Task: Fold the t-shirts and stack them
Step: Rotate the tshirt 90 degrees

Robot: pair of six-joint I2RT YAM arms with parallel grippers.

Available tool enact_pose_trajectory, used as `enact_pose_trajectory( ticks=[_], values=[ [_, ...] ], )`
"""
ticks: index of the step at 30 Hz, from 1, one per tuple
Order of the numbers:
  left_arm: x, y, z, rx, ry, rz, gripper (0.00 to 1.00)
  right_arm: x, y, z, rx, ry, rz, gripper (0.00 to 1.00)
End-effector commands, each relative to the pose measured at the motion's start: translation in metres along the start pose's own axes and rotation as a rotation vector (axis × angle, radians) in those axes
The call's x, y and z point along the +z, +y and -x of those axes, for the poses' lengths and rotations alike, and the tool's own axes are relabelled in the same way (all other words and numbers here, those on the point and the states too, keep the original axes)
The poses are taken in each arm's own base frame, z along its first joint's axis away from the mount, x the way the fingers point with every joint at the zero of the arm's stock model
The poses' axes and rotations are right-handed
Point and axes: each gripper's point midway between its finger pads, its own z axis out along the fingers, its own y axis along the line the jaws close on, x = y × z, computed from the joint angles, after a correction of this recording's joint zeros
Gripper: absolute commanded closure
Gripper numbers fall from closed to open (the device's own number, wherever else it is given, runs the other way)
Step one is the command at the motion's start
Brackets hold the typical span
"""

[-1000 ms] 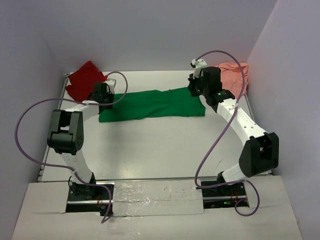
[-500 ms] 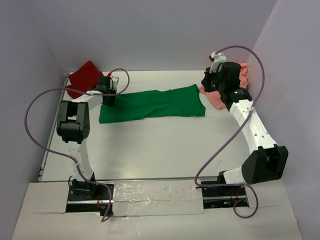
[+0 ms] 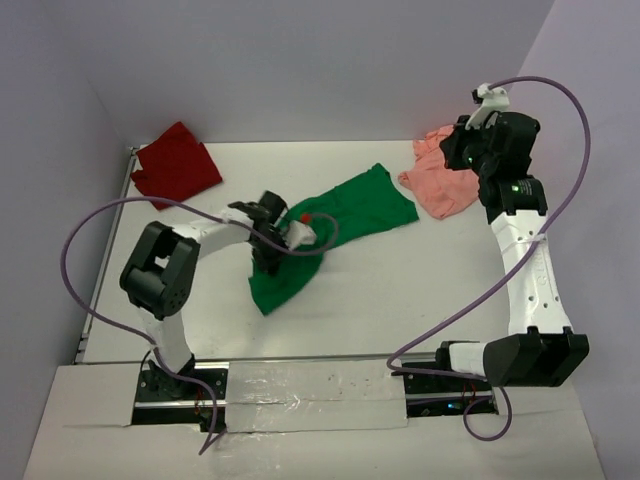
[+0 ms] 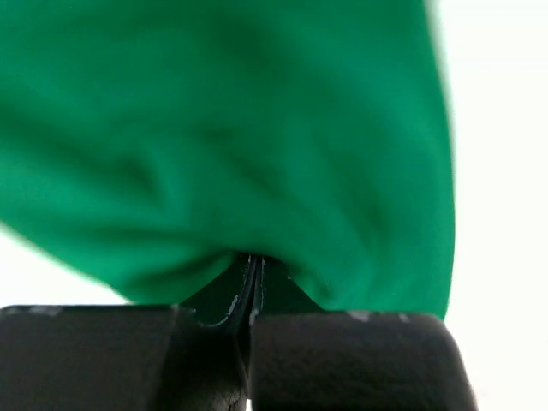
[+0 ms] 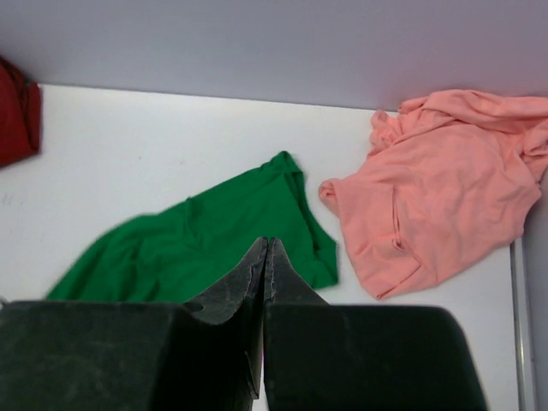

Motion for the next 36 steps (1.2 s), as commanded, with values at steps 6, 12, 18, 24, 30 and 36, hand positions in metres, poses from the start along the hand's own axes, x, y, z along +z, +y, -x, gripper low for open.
enact_pose_trajectory(
  ticks=[6, 12, 18, 24, 30, 36],
  values=[
    [-0.002, -0.211, -0.018, 0.351, 0.206, -0.720, 1.00, -0.023, -0.013, 0.040, 0.086, -0.041, -0.001, 1.00],
    [-0.001, -0.284, 0.027, 0.504, 0.139, -0.832, 1.00, -0.037, -0.019, 0.047, 0.092, -0.060, -0.021, 1.00],
    [-0.006, -0.253, 0.088, 0.462, -0.086, -0.663, 1.00, -0.032, -0.019, 0.025, 0.090, -0.021, -0.009, 1.00],
    [-0.063, -0.177, 0.192, 0.268, -0.455, -0.410, 1.00, -0.023, -0.019, -0.004, 0.083, -0.006, 0.009, 1.00],
    [-0.105, -0.085, 0.276, 0.174, -0.797, -0.067, 1.00, -0.020, -0.023, -0.024, 0.068, 0.021, 0.001, 1.00],
    [-0.071, -0.045, 0.309, 0.129, -0.839, -0.053, 1.00, -0.025, -0.027, -0.021, 0.063, -0.002, -0.033, 1.00]
  ],
)
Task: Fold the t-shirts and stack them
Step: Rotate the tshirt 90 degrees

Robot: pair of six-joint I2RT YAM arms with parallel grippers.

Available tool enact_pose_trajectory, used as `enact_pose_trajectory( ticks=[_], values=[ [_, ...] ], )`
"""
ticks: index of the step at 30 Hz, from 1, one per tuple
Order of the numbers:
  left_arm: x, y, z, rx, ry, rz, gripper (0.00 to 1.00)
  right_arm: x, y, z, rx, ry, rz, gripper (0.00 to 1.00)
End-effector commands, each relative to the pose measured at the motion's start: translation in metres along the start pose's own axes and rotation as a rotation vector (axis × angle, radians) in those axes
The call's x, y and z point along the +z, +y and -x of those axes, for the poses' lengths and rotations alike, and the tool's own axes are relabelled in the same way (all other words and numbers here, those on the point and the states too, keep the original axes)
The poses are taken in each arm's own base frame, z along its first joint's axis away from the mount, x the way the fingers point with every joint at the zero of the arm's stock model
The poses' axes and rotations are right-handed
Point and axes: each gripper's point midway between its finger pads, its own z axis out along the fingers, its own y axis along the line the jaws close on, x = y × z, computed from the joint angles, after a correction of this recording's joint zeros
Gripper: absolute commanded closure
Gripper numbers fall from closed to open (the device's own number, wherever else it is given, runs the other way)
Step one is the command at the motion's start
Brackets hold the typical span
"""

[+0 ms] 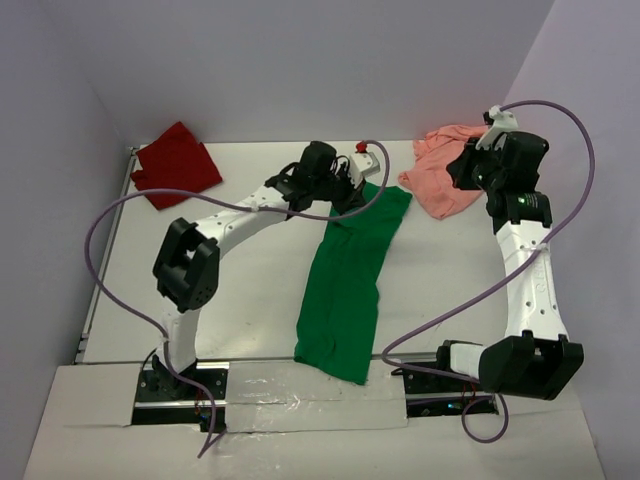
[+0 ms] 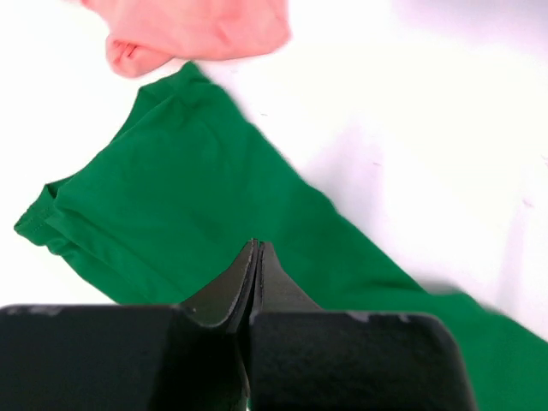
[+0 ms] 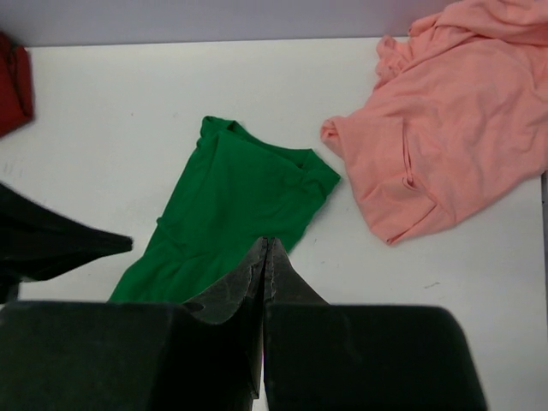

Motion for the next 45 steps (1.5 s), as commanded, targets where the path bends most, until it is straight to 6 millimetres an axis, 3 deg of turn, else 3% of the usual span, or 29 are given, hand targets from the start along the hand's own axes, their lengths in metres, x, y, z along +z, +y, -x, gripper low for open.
enact_pose_trajectory(
  ticks=[1, 5, 6, 7, 11, 19, 20, 21, 23, 26, 32, 34, 35, 36, 37, 38, 39, 40, 43, 45],
  values=[
    [0.033, 0.027, -0.018, -0.039, -0.028, 0.044, 1.00, -0.017, 0.002, 0.029, -0.051, -0.115, -0.021, 1.00],
    [0.060, 0.046, -0.051, -0.074, 0.044, 0.065, 1.00, -0.022, -0.003, 0.028, -0.052, -0.124, -0.055, 1.00],
    [0.065, 0.053, -0.042, -0.069, 0.029, 0.071, 1.00, -0.025, -0.002, 0.029, -0.058, -0.131, -0.056, 1.00],
    [0.077, 0.061, -0.064, -0.094, 0.065, 0.088, 1.00, -0.027, -0.003, 0.028, -0.055, -0.132, -0.062, 1.00],
    [0.089, 0.083, -0.081, -0.128, 0.072, 0.110, 1.00, -0.033, -0.001, 0.024, -0.058, -0.131, -0.067, 1.00],
    [0.102, 0.122, -0.078, -0.136, -0.008, 0.275, 1.00, -0.048, 0.003, 0.027, -0.066, -0.157, -0.073, 1.00],
    [0.098, 0.143, -0.054, -0.142, -0.045, 0.377, 1.00, -0.050, 0.003, 0.028, -0.065, -0.162, -0.077, 1.00],
    [0.107, 0.149, -0.095, -0.191, 0.066, 0.408, 1.00, -0.052, 0.003, 0.030, -0.067, -0.168, -0.081, 1.00],
    [0.109, 0.180, -0.098, -0.221, 0.085, 0.503, 1.00, -0.058, 0.004, 0.033, -0.071, -0.182, -0.087, 1.00],
    [0.091, 0.200, -0.103, -0.260, 0.098, 0.552, 1.00, -0.068, 0.005, 0.040, -0.105, -0.202, -0.096, 1.00],
    [0.078, 0.198, -0.118, -0.284, 0.145, 0.541, 1.00, -0.081, 0.005, 0.050, -0.110, -0.233, -0.114, 1.00],
    [0.067, 0.197, -0.101, -0.267, 0.089, 0.551, 1.00, -0.080, 0.006, 0.048, -0.107, -0.227, -0.108, 1.00],
    [0.060, 0.192, -0.107, -0.272, 0.116, 0.559, 1.00, -0.079, 0.007, 0.047, -0.104, -0.225, -0.103, 1.00],
    [0.057, 0.197, -0.088, -0.244, 0.036, 0.579, 1.00, -0.077, 0.007, 0.043, -0.099, -0.216, -0.094, 1.00],
    [0.053, 0.196, -0.089, -0.235, 0.034, 0.585, 1.00, -0.076, 0.008, 0.041, -0.095, -0.210, -0.089, 1.00],
    [0.046, 0.205, -0.079, -0.220, 0.022, 0.632, 1.00, -0.076, 0.007, 0.040, -0.094, -0.209, -0.091, 1.00],
    [0.043, 0.209, -0.084, -0.219, 0.055, 0.660, 1.00, -0.078, 0.008, 0.038, -0.094, -0.210, -0.091, 1.00],
    [0.031, 0.226, -0.076, -0.220, 0.040, 0.715, 1.00, -0.079, 0.008, 0.038, -0.096, -0.213, -0.094, 1.00],
    [0.010, 0.256, -0.091, -0.240, 0.032, 0.795, 1.00, -0.085, 0.010, 0.037, -0.102, -0.222, -0.092, 1.00],
    [-0.003, 0.268, -0.086, -0.221, 0.002, 0.841, 1.00, -0.087, 0.011, 0.035, -0.104, -0.222, -0.089, 1.00]
  ],
)
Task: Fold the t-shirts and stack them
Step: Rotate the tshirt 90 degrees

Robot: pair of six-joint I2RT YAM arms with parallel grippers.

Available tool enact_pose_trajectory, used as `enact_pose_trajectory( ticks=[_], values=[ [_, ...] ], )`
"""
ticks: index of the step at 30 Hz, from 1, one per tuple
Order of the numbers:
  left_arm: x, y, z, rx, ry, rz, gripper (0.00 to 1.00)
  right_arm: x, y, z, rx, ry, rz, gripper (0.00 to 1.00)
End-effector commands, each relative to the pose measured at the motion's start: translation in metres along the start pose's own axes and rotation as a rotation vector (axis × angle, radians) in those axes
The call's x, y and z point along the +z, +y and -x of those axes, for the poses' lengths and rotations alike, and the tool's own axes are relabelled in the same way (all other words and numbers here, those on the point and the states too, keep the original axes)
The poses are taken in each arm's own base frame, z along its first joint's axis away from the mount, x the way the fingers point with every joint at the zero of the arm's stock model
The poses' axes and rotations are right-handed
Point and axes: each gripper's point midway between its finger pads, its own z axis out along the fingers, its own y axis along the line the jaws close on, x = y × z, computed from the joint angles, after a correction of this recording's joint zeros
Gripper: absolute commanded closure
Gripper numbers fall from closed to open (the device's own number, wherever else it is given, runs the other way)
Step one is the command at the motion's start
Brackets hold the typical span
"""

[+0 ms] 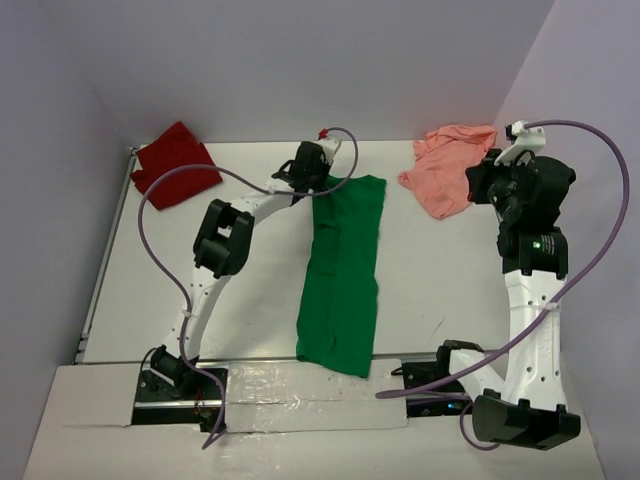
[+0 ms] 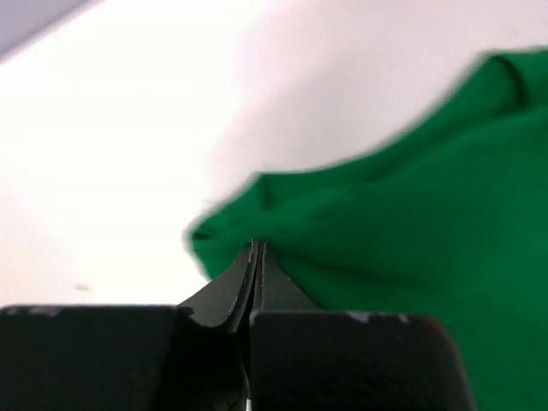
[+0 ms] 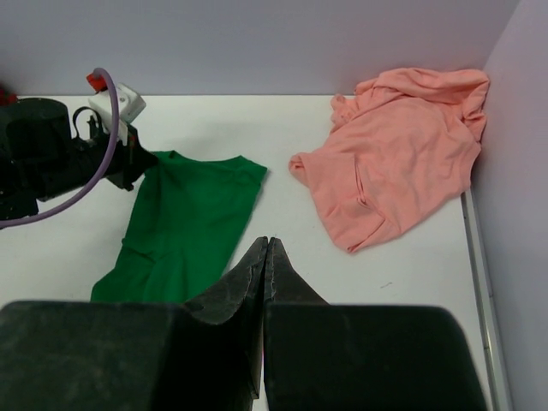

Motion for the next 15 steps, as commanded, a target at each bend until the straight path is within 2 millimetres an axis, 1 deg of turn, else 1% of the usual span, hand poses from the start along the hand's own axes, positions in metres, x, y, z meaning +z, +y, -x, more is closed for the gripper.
enact_pose_trajectory(
  ticks=[1, 2, 4, 5, 6, 7, 8, 10, 11, 12, 13, 14, 15],
  values=[
    [-0.022, 0.064, 0.058, -0.016, -0.182, 0.169, 1.00, -0.013, 0.003, 0.009, -0.020, -0.048, 0.005, 1.00],
    [-0.030, 0.071, 0.070, -0.017, -0.217, 0.194, 1.00, -0.013, 0.004, 0.006, -0.017, -0.044, 0.008, 1.00],
    [-0.035, 0.073, 0.078, -0.029, -0.262, 0.193, 1.00, -0.012, 0.005, 0.001, -0.012, -0.035, 0.015, 1.00],
    [-0.043, 0.071, 0.090, -0.032, -0.290, 0.177, 1.00, -0.012, 0.005, -0.001, -0.009, -0.030, 0.017, 1.00],
    [-0.047, 0.070, 0.096, -0.036, -0.305, 0.168, 1.00, -0.010, 0.005, -0.005, -0.007, -0.023, 0.020, 1.00],
    [-0.050, 0.067, 0.098, -0.060, -0.314, 0.157, 1.00, -0.010, 0.005, -0.007, -0.005, -0.020, 0.019, 1.00],
    [-0.059, 0.068, 0.110, -0.073, -0.339, 0.149, 1.00, -0.009, 0.005, -0.008, -0.004, -0.018, 0.023, 1.00],
    [-0.066, 0.059, 0.121, -0.087, -0.356, 0.104, 1.00, -0.008, 0.006, -0.013, -0.002, -0.012, 0.030, 1.00],
    [-0.069, 0.055, 0.124, -0.083, -0.347, 0.090, 1.00, -0.007, 0.006, -0.017, 0.001, -0.003, 0.033, 1.00],
    [-0.072, 0.045, 0.127, -0.090, -0.346, 0.033, 1.00, -0.006, 0.006, -0.019, 0.002, 0.000, 0.037, 1.00],
    [-0.074, 0.040, 0.130, -0.110, -0.344, 0.010, 1.00, -0.005, 0.006, -0.019, 0.002, 0.000, 0.037, 1.00],
    [-0.076, 0.035, 0.128, -0.112, -0.327, -0.002, 1.00, -0.004, 0.006, -0.023, 0.004, 0.009, 0.039, 1.00],
    [-0.079, 0.026, 0.129, -0.105, -0.322, -0.047, 1.00, -0.003, 0.006, -0.025, 0.006, 0.013, 0.043, 1.00]
  ],
)
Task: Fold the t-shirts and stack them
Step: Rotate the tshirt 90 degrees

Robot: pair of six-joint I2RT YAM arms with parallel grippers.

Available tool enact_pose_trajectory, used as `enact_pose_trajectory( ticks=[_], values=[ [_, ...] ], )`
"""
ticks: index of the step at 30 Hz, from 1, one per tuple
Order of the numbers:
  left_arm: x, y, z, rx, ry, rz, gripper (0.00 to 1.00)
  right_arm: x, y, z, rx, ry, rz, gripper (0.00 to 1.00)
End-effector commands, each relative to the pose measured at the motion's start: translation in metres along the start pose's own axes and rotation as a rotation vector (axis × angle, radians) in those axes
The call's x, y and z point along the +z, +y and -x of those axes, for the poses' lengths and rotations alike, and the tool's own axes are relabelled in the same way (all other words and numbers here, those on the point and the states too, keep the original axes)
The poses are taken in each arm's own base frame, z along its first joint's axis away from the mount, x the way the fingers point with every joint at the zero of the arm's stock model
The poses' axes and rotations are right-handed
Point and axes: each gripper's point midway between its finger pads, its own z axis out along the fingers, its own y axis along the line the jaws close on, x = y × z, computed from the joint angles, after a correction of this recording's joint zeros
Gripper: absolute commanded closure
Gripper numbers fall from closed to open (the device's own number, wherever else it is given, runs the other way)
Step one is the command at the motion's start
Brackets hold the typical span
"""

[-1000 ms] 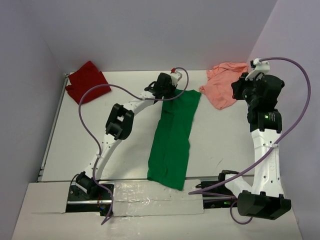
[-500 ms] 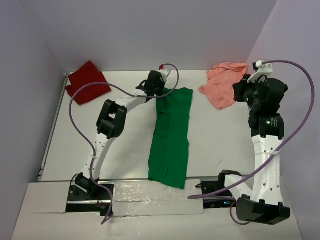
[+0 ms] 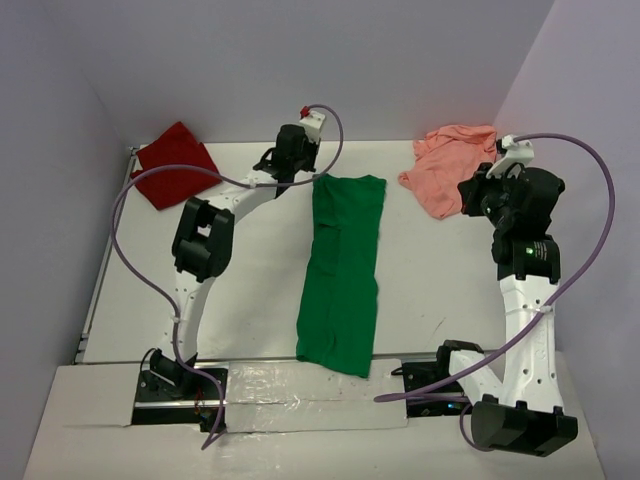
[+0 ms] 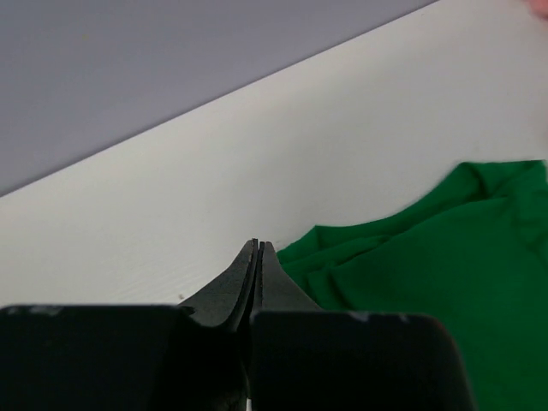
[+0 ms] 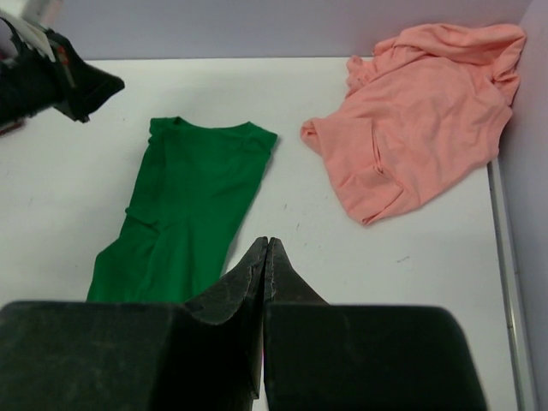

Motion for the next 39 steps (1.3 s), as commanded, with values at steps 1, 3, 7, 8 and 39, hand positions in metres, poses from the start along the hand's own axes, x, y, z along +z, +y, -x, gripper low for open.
enact_pose_trajectory(
  ticks=[1, 3, 7, 8, 39],
  values=[
    [-0.031, -0.036, 0.071, -0.046, -0.123, -0.144, 1.00, 0.001, 0.002, 0.006, -0.011, -0.034, 0.017, 1.00],
    [-0.037, -0.056, 0.061, -0.041, -0.088, -0.232, 1.00, 0.002, 0.002, 0.005, -0.010, -0.029, 0.017, 1.00],
    [-0.039, -0.078, 0.030, -0.036, 0.026, -0.318, 1.00, 0.002, 0.000, 0.006, -0.010, -0.033, 0.007, 1.00],
    [-0.040, -0.083, 0.023, -0.037, 0.048, -0.337, 1.00, 0.000, 0.000, 0.009, -0.012, -0.039, 0.005, 1.00],
    [0.009, -0.129, -0.109, -0.051, 0.410, -0.386, 1.00, 0.008, -0.016, 0.029, -0.027, -0.039, -0.059, 1.00]
  ],
)
